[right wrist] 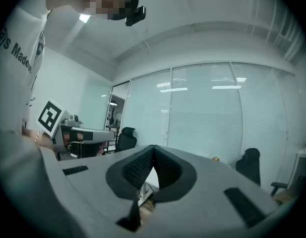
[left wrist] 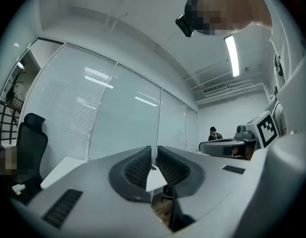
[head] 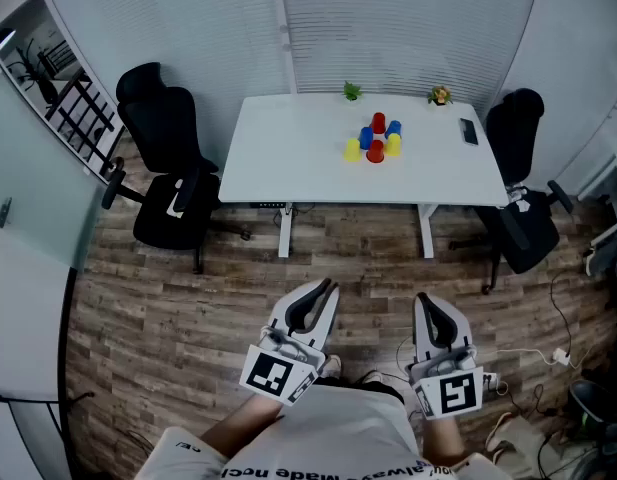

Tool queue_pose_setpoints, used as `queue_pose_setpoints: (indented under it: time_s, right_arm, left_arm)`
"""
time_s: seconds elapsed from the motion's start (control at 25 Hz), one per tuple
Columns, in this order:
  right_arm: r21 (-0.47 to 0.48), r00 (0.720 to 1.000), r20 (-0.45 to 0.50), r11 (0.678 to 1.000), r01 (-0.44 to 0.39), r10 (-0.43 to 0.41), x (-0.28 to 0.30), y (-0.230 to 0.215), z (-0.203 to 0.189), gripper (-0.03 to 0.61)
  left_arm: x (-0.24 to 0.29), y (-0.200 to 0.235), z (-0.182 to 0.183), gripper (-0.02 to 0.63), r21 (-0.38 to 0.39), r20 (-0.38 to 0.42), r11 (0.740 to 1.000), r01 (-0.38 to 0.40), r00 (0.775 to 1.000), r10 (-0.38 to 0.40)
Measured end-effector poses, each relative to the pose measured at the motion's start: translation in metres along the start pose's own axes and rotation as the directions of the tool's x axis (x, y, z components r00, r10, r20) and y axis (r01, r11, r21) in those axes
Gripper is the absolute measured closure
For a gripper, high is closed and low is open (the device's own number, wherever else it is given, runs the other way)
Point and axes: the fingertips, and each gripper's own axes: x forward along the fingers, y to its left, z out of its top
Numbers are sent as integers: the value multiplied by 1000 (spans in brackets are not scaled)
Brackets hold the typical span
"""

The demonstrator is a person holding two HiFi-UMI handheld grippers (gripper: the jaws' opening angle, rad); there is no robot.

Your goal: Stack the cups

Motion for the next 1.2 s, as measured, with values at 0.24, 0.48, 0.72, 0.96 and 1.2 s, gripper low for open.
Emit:
queue_pose_setpoints:
  time_s: [0.24, 0.48, 0.72, 0.96, 1.2]
  right_arm:
    - [6, 1000, -7, 1000, 6, -6, 19, -7, -4, 571]
    - [19, 1000, -2, 1000, 1, -1, 44, -40, -15, 571]
    - [18, 1000, 12, 1000, -11, 10, 86, -100, -15, 571]
    - [20, 999, 43, 1000, -24, 23, 131, -173, -9, 571]
    - [24, 998, 20, 998, -63, 63, 166, -235, -23, 571]
  left_arm:
    - [15, 14, -1, 560, 7, -6, 1000, 3, 1000, -3]
    - [54, 24, -15, 560, 10, -16, 1000, -15, 1000, 15]
    - [127, 34, -20, 560, 22, -11, 999, -24, 1000, 24]
    - [209, 44, -27, 558, 30, -11, 998, -51, 999, 51]
    - [277, 53, -38, 558, 46, -17, 995, -86, 996, 87]
